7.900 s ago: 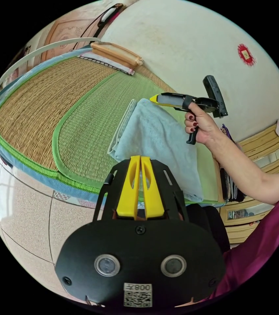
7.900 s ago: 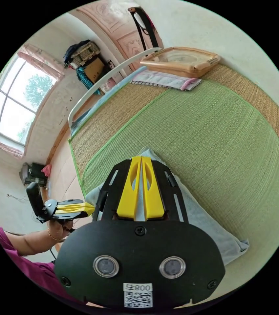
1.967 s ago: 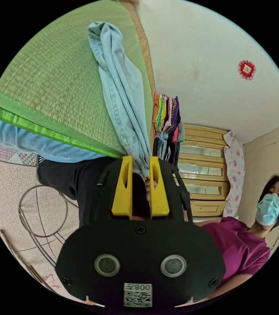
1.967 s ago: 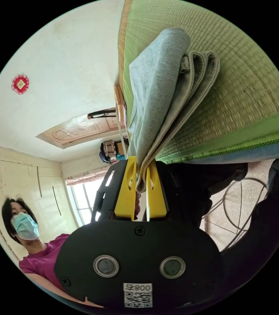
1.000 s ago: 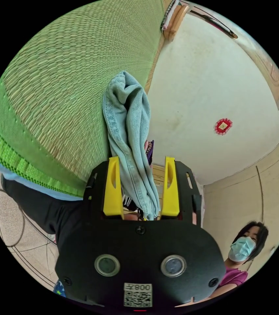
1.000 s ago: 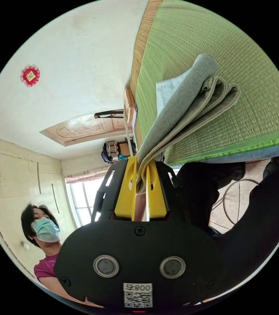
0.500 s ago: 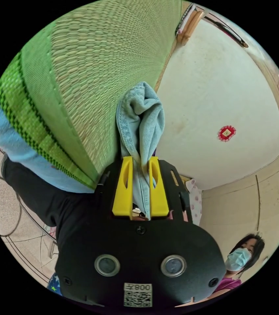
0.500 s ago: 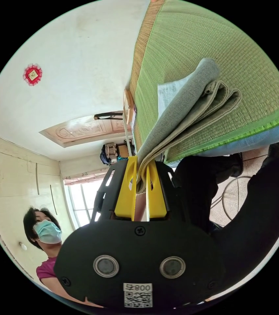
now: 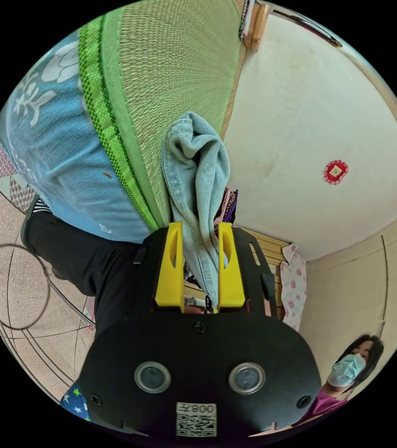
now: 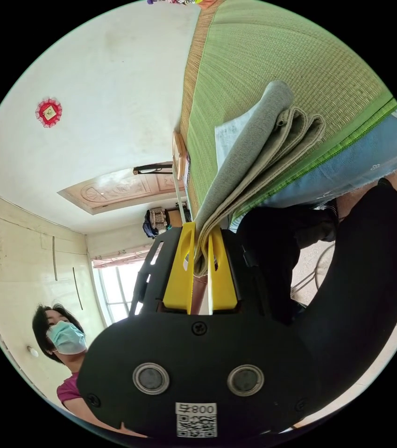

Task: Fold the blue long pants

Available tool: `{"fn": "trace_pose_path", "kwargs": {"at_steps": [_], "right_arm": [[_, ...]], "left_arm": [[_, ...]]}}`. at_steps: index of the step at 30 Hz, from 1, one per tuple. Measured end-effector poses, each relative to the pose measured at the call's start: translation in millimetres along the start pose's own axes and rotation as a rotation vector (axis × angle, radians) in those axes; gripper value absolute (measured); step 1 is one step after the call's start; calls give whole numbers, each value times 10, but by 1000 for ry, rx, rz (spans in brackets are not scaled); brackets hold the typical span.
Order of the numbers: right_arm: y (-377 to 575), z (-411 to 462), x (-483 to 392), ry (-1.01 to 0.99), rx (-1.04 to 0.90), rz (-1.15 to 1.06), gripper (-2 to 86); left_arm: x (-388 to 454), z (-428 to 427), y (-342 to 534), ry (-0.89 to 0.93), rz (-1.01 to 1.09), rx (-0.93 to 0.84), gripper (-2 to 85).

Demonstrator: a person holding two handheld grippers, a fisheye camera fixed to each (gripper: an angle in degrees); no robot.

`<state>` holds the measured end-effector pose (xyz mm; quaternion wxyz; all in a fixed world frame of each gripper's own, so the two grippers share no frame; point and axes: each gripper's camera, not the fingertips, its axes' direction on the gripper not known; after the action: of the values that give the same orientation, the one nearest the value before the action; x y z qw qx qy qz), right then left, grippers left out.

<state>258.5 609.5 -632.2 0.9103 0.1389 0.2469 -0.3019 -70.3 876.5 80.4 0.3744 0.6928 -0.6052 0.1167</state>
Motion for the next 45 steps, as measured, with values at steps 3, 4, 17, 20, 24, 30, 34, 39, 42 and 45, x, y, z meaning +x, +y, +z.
{"fn": "trace_pose_path", "kwargs": {"at_steps": [3,4,17,20,24,30,34,39,42,45], "right_arm": [[32,-24,42,10,-4,-11,19],[39,-30,56,12,-5,-12,19],[68,-316,626,34,-13,-2,18],[14,-468,750,26,-1,-2,19],[-110,-793,924,13,33,-6,19],[-326,-1547,1216,-4,125,-6,26],[-437,-2147,1377,4,205,-11,29],[-463,-3064,1623,31,363,-24,30],[-389,-3517,1771,46,466,-38,28],[-231,-3851,1942,75,572,-47,27]], "left_arm": [[150,136,-76,21,-19,6,110],[226,199,-125,20,-26,5,106],[1369,1204,-810,-135,-35,-73,47],[1692,1563,-1024,-161,-40,-95,47],[2152,2132,-1332,-217,-32,-139,47],[2929,3422,-1875,-303,-13,-238,47],[3456,4566,-2256,-352,4,-343,48],[4090,6023,-2679,-403,48,-467,49],[4528,6998,-2913,-434,96,-552,49],[4978,7950,-3096,-488,171,-654,50]]}}
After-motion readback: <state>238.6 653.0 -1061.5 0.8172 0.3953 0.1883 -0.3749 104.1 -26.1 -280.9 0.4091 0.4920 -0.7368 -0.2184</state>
